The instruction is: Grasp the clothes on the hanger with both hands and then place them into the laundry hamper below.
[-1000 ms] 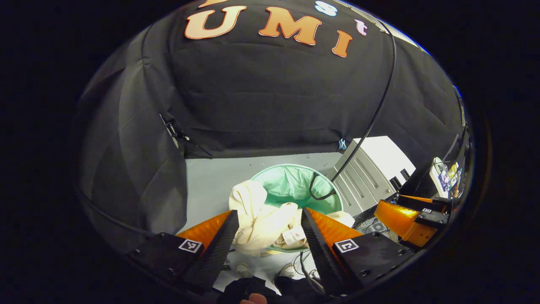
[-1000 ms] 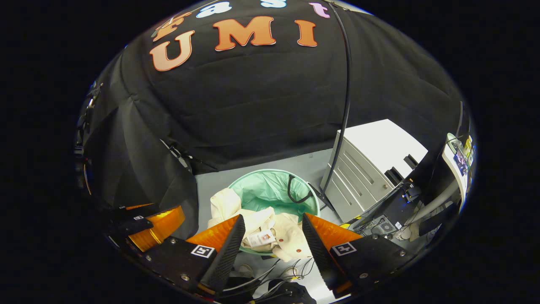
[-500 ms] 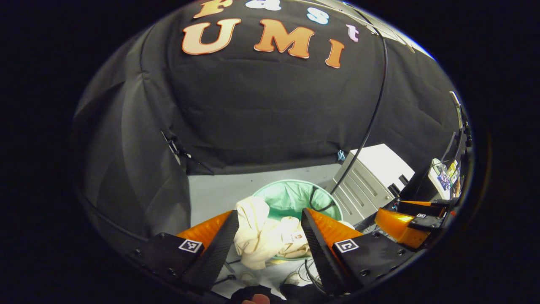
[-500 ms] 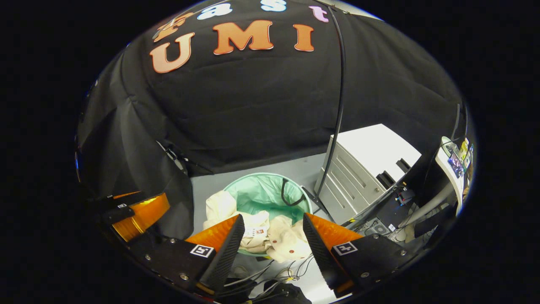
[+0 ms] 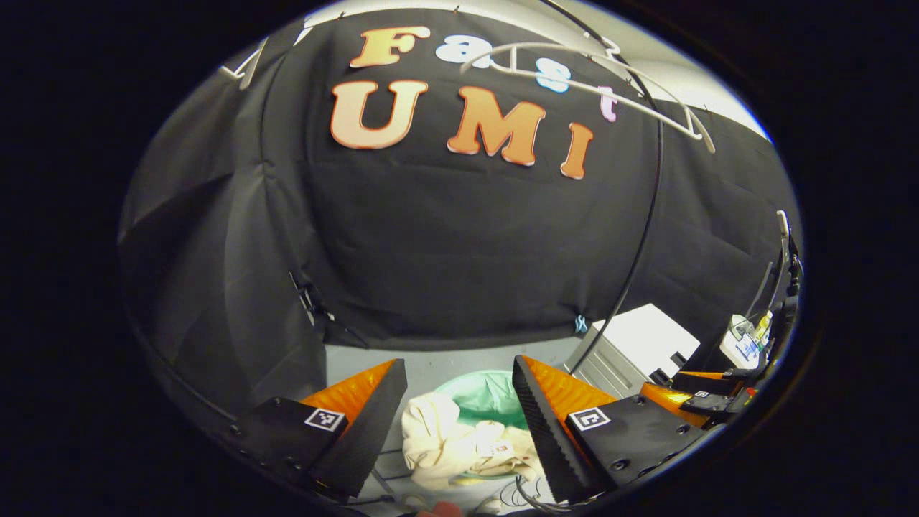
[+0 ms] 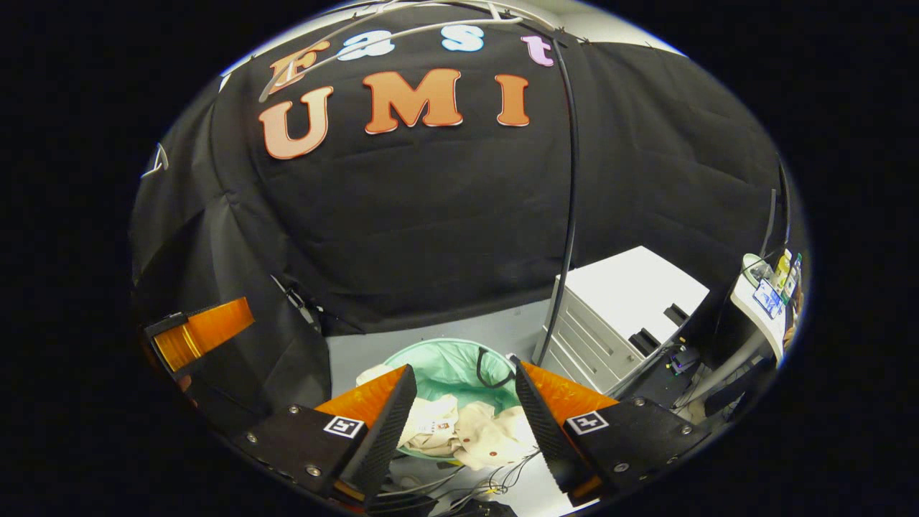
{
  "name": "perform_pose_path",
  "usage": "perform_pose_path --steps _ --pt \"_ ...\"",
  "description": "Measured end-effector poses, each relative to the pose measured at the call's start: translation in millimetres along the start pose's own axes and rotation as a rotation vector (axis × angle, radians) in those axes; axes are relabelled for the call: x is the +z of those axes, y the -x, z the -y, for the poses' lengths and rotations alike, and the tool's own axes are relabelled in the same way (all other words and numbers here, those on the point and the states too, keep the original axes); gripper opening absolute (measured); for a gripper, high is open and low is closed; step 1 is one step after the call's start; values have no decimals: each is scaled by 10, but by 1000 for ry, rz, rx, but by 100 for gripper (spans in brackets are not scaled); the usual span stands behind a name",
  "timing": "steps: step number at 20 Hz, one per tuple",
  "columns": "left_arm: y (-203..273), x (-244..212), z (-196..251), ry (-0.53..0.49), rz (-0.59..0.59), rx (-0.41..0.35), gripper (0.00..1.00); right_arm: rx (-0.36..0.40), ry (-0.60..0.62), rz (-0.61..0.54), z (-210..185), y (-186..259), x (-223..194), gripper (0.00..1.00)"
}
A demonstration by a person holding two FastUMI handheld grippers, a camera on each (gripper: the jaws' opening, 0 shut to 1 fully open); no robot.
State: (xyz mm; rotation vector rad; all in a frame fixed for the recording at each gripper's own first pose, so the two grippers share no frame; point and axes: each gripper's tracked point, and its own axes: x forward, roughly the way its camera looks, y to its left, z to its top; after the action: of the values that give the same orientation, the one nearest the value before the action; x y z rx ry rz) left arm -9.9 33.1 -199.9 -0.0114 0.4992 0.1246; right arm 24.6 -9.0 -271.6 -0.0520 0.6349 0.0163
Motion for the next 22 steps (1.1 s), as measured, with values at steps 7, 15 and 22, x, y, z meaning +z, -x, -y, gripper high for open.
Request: perform_pose_path --steps 7,15,22 --pt "211 780 65 14 186 -8 97 6 0 181 -11 350 902 87" --pt "386 1568 151 20 352 -14 97 -8 -12 367 73 803 1811 87" --pt "648 1941 150 26 458 -4 96 -53 -1 506 231 1270 2366 87"
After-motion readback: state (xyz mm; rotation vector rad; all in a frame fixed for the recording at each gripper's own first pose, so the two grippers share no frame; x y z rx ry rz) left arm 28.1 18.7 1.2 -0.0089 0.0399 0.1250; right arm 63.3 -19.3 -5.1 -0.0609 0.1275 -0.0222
